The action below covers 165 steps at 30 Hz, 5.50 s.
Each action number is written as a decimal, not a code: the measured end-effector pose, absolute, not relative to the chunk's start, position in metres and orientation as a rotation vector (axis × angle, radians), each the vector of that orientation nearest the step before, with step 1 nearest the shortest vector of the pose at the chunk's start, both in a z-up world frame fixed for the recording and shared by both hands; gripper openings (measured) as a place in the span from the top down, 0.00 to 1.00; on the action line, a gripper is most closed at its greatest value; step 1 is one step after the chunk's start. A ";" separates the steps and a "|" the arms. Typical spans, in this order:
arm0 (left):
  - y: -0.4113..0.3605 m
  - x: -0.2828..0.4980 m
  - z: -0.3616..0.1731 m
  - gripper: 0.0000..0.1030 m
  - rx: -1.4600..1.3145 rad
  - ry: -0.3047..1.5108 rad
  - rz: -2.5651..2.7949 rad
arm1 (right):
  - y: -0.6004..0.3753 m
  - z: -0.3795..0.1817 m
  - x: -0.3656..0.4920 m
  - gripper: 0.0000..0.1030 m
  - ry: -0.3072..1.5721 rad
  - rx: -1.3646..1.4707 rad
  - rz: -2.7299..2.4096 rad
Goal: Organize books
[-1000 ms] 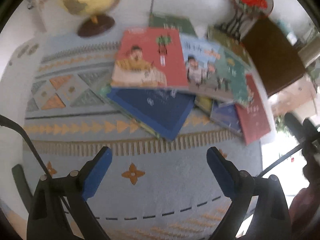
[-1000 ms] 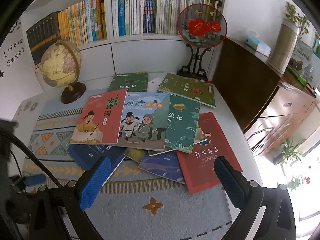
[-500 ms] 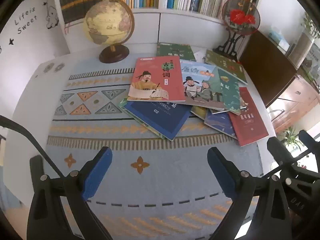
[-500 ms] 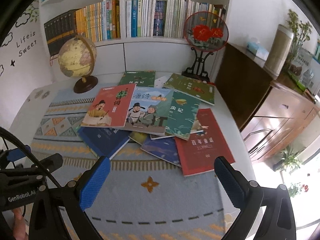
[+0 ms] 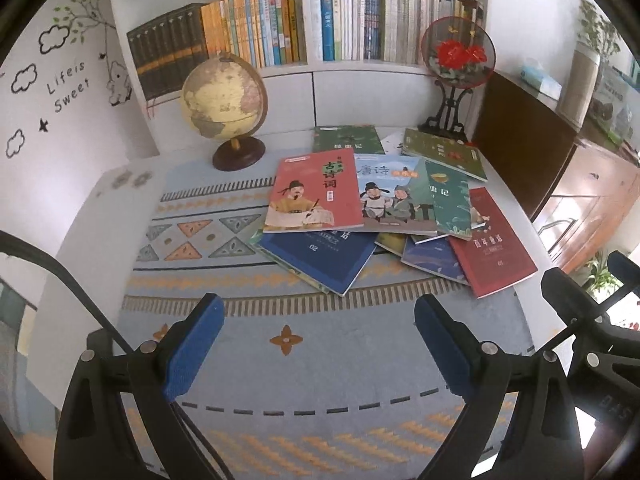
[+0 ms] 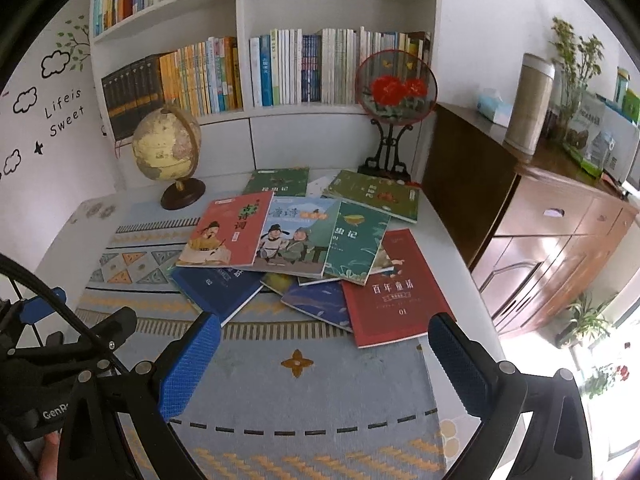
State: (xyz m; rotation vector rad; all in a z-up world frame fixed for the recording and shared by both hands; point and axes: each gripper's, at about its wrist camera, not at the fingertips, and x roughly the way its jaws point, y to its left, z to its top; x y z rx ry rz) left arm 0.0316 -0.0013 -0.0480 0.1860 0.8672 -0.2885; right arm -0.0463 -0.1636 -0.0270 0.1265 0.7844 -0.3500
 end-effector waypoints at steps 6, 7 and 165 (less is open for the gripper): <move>-0.008 0.038 -0.053 0.07 0.170 0.908 -0.314 | -0.165 -0.030 -0.045 0.00 0.794 0.121 -0.358; -0.009 0.039 -0.054 0.07 0.170 0.910 -0.317 | -0.165 -0.030 -0.045 0.00 0.796 0.121 -0.358; 0.021 0.218 -0.221 0.40 -0.087 1.216 -0.767 | -0.172 -0.223 0.148 0.86 1.136 0.413 0.172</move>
